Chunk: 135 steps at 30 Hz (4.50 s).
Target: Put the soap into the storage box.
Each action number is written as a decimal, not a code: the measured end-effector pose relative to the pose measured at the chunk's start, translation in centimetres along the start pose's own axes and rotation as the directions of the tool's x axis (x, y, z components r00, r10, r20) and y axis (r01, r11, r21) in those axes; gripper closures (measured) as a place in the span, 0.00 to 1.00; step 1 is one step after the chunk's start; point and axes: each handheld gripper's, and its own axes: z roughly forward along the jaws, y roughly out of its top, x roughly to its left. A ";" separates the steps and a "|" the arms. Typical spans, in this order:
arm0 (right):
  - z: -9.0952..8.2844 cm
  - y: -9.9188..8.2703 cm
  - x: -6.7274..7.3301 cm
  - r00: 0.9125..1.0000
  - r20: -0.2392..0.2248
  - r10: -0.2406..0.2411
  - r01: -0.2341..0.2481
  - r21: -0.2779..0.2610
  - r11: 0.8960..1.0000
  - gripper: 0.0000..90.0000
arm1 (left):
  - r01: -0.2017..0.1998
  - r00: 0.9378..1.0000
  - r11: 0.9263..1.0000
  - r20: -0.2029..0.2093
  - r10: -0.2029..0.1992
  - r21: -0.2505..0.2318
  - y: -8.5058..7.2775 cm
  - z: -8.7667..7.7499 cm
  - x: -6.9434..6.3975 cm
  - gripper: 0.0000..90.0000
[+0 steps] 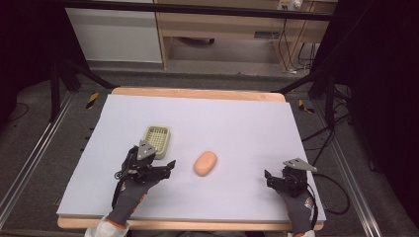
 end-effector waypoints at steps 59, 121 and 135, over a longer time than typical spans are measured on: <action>0.2 0.1 0.1 1.000 -0.002 -0.005 0.005 0.003 1.000 0.14 | -0.122 0.988 0.990 0.100 0.114 0.074 2.6 6.3 -5.6 0.23; 0.5 0.1 0.1 1.000 -0.005 0.002 -0.002 0.017 1.000 0.14 | -0.147 0.985 0.960 0.126 0.119 0.239 2.0 13.2 -7.3 0.26; 0.5 0.1 0.2 1.000 -0.007 0.002 -0.001 0.017 1.000 0.14 | -0.148 0.985 0.958 0.121 0.121 0.245 2.0 13.5 -7.5 0.33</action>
